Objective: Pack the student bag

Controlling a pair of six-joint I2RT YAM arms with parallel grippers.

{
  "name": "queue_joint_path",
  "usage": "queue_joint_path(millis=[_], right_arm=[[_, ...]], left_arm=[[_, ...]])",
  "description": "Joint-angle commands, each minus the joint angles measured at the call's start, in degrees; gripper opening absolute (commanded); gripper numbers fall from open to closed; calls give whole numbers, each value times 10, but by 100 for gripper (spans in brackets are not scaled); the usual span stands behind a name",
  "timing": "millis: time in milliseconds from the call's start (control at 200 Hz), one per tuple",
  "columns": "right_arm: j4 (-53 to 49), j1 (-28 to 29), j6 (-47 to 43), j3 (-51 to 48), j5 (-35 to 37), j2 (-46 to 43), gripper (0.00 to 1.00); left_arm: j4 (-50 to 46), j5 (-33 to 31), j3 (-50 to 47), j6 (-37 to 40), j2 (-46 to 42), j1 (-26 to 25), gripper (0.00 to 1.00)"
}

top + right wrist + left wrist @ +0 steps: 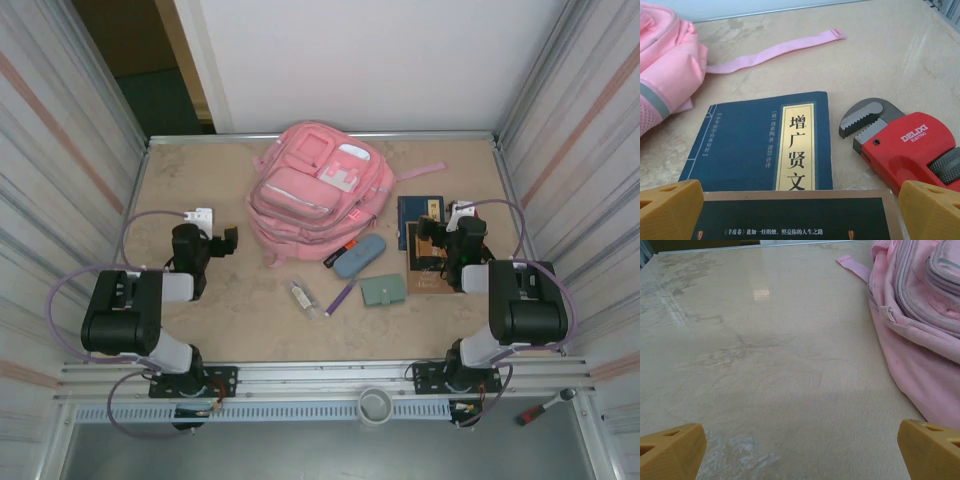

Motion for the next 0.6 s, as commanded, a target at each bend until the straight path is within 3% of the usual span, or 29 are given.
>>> queue_joint_path(millis=[0, 591], right_arm=[[4, 1, -7, -3, 2, 1, 99], [2, -3, -4, -2, -4, 1, 99]], left_arm=[[18, -6, 11, 3, 4, 1, 99], [18, -7, 10, 3, 4, 1, 99]])
